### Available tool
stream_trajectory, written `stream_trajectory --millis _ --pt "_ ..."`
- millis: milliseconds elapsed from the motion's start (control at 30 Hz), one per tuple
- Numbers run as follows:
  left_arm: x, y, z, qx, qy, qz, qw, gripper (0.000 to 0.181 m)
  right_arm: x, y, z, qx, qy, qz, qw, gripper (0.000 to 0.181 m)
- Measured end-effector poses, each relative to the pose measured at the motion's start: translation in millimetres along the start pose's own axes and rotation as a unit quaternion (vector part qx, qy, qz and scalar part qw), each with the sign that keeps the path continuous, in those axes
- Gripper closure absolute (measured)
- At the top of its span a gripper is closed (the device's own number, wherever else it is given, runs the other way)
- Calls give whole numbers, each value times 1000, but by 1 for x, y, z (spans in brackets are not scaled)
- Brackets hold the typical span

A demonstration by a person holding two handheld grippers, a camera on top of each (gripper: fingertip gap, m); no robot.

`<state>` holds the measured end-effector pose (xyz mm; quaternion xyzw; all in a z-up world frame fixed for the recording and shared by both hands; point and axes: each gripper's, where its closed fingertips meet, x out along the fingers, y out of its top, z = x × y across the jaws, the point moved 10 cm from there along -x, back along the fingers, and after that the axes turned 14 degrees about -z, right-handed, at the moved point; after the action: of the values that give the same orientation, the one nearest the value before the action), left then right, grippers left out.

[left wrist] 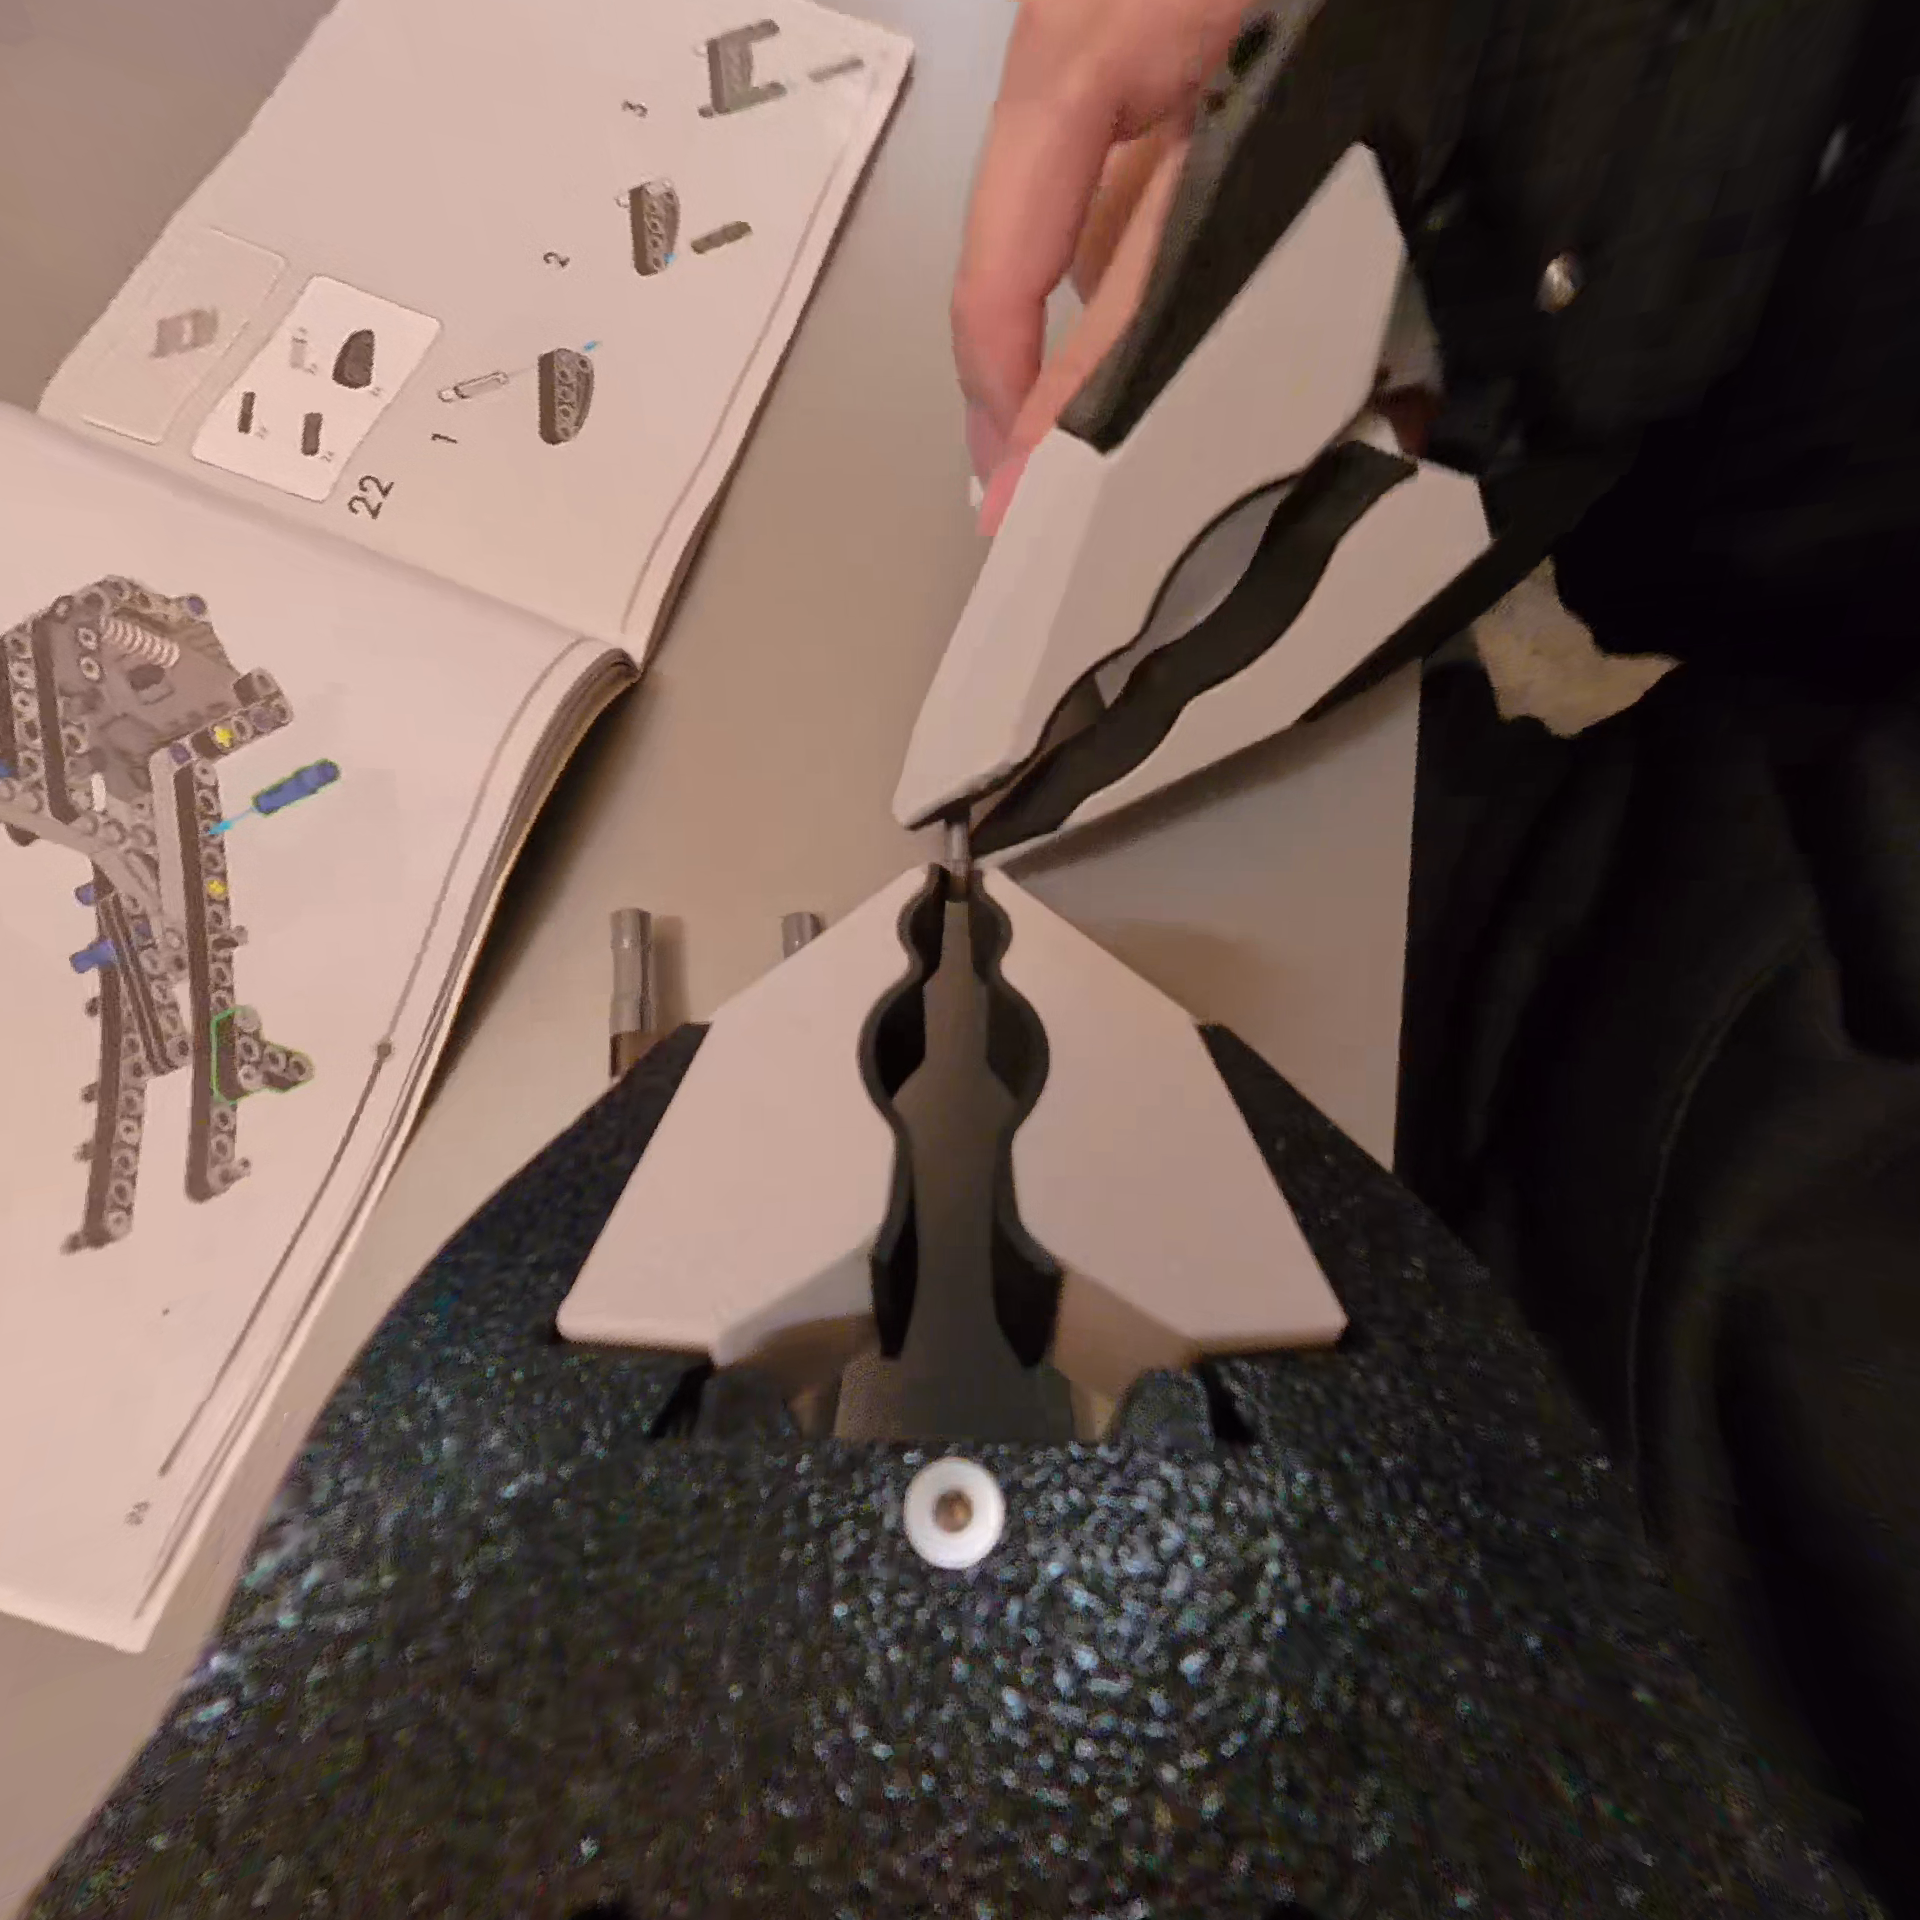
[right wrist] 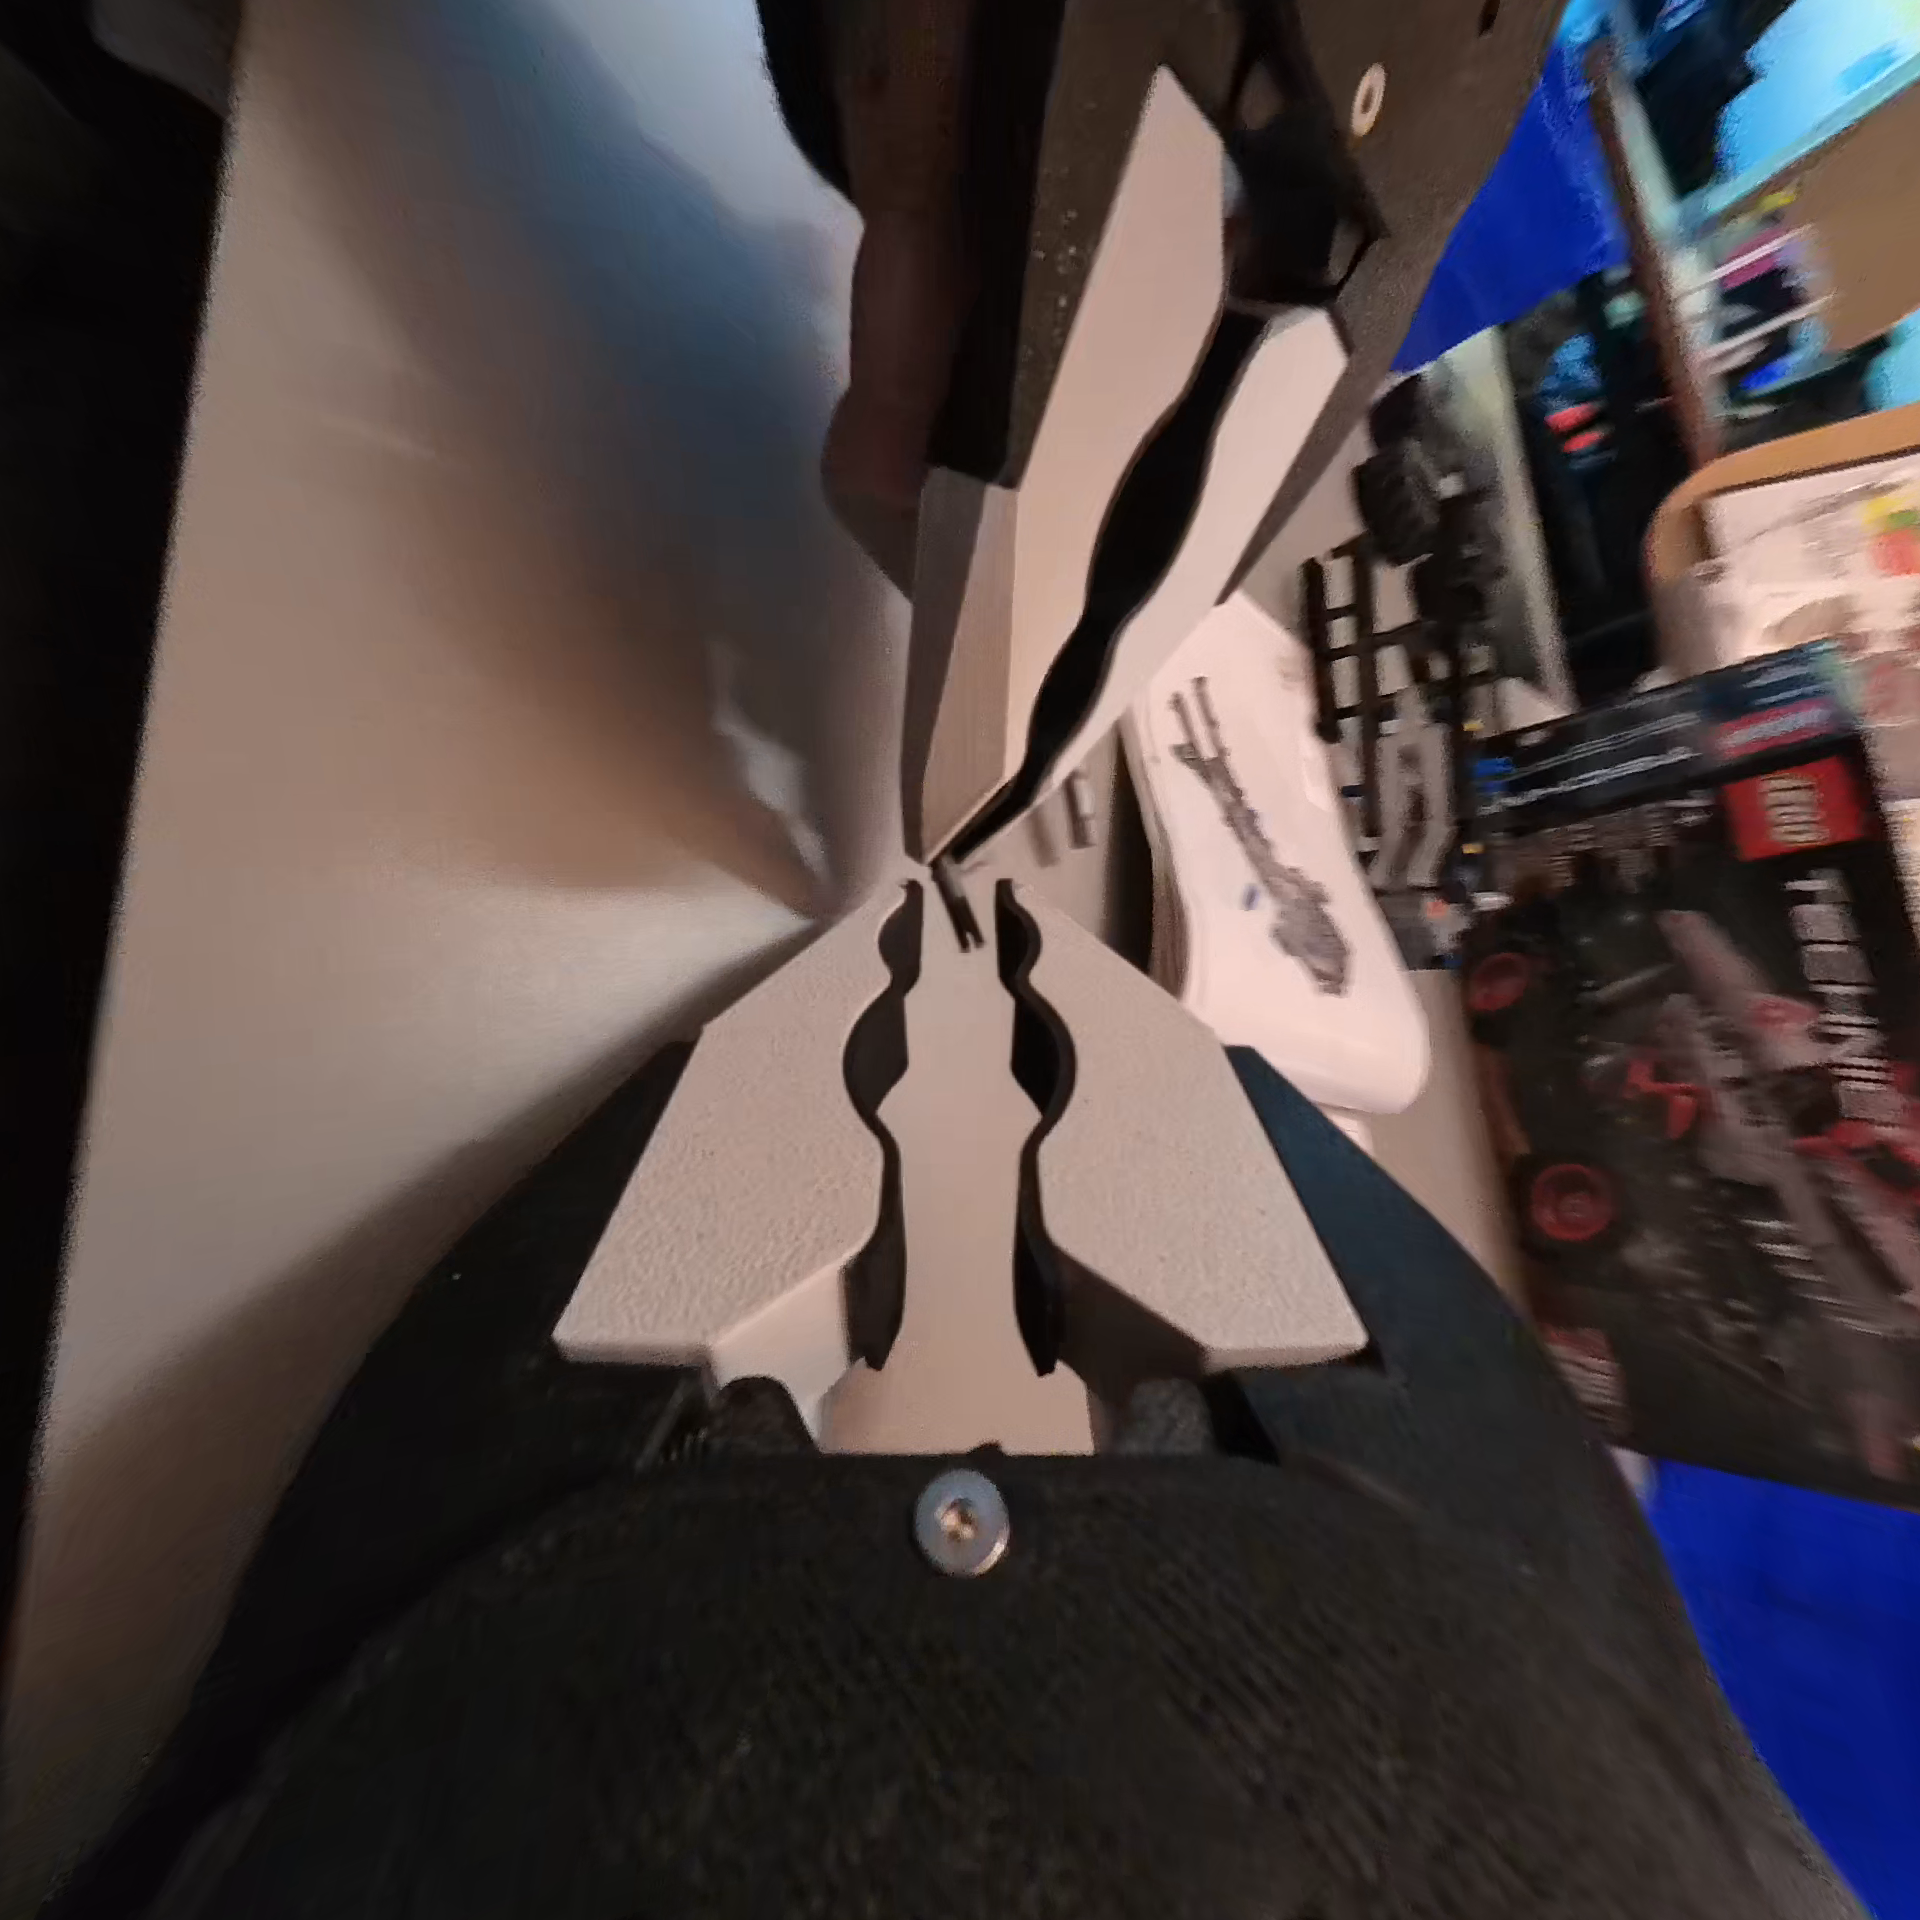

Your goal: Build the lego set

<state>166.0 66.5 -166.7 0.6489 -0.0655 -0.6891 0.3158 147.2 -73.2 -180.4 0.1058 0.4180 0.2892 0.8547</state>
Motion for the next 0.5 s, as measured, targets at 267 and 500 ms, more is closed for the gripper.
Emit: stream_trajectory --millis 267,500 --pt "-3 -2 -11 -68 -30 30 997 180 17 0 -7 -63 -96 -41 993 176" --pt "-9 -4 -18 -89 -20 50 995 180 19 2 -9 -25 -119 -2 993 158"
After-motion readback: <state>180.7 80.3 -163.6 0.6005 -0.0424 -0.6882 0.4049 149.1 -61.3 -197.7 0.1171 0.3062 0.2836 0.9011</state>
